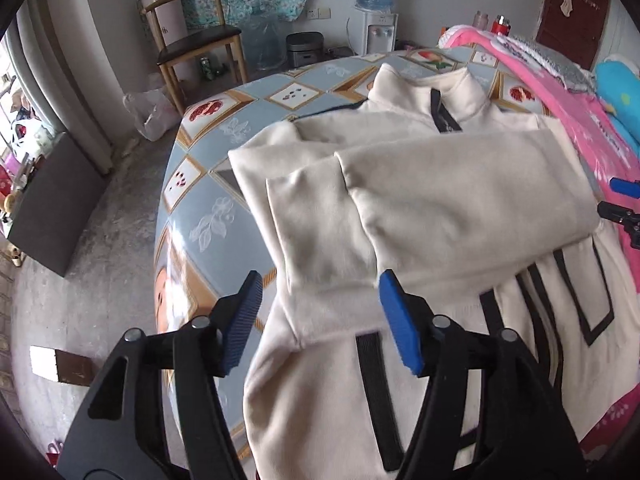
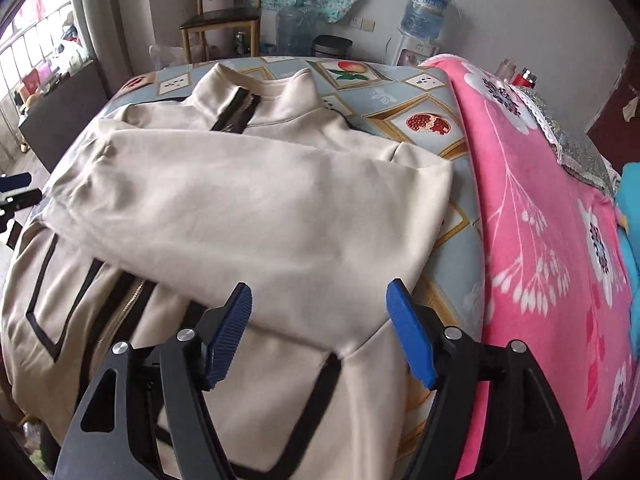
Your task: Fold large clothes
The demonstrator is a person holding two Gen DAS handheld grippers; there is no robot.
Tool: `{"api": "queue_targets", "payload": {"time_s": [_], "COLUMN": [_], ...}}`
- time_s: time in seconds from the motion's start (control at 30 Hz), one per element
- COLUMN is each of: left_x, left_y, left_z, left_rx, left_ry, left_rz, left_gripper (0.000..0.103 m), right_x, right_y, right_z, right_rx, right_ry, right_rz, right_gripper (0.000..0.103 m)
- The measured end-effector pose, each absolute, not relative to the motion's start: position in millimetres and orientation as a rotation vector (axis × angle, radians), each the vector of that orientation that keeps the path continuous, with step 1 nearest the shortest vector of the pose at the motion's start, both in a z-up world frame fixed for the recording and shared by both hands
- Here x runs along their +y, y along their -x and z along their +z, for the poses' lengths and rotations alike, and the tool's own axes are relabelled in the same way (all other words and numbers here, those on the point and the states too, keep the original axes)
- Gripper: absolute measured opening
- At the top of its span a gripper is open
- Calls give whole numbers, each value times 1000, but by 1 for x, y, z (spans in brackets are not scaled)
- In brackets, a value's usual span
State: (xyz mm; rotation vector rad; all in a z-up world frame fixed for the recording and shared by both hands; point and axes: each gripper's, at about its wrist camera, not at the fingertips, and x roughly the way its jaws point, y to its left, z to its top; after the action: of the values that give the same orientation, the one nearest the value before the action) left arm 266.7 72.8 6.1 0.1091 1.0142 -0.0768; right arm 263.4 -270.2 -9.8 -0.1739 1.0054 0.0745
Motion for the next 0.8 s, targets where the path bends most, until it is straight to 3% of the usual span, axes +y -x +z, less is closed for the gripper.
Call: {"api": "queue_targets", "payload": {"time_s": [0.2, 0.37, 0.8], "left_x": [54, 50, 96], "left_y": [-215, -168, -47], "left_z": [-7, -14, -35], "left_rx": [1063, 1053, 1004], "left_ry": [-145, -90, 27], "left_rz": [-82, -61, -38], "left_gripper": [69, 74, 76], "right_x": [-245, -235, -263], "right_y": [-205, -149, -67], "right_z": [-10, -18, -61], "right_rx": [994, 974, 1045], "right_ry": [138, 81, 15], "right_rz": [57, 14, -120], "right_gripper": [69, 80, 83]}}
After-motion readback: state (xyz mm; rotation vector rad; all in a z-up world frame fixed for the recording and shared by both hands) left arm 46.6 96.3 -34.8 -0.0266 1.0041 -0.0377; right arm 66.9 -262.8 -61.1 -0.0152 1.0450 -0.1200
